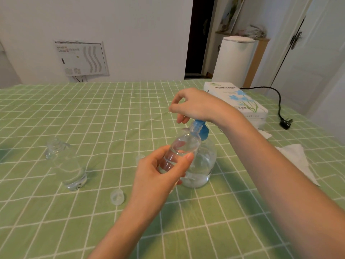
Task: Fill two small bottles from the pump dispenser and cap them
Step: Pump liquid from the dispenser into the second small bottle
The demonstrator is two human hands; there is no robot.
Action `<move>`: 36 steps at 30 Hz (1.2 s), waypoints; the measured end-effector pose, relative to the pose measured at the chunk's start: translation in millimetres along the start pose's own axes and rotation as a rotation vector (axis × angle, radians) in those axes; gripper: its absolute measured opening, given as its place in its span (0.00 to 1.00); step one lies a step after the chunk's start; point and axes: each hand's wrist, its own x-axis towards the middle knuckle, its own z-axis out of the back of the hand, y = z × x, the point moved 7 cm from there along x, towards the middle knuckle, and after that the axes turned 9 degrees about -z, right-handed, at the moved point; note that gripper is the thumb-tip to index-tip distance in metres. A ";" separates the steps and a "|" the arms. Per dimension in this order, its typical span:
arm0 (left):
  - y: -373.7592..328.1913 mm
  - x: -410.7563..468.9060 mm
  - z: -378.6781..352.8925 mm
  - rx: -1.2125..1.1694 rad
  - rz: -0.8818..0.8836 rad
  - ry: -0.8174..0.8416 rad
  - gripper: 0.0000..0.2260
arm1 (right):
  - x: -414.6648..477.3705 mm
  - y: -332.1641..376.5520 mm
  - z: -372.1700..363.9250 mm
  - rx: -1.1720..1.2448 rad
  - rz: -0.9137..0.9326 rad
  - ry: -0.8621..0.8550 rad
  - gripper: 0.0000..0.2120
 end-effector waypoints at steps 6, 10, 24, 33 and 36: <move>0.0 0.1 0.1 -0.008 0.000 -0.011 0.13 | 1.8 0.6 -3.1 0.007 -0.008 0.023 0.12; 0.9 0.1 0.5 -0.011 0.009 -0.013 0.12 | 1.0 -2.3 -7.4 0.021 -0.020 0.037 0.15; 0.1 0.7 -0.6 -0.018 -0.005 -0.003 0.16 | -0.8 2.5 1.7 0.016 0.013 0.003 0.10; 2.2 -0.1 0.4 -0.013 0.005 -0.015 0.13 | 0.2 -2.5 -9.3 0.049 0.001 0.056 0.09; 4.0 -1.2 0.6 -0.008 0.018 -0.015 0.13 | -1.1 -5.4 -12.4 0.054 -0.002 0.064 0.10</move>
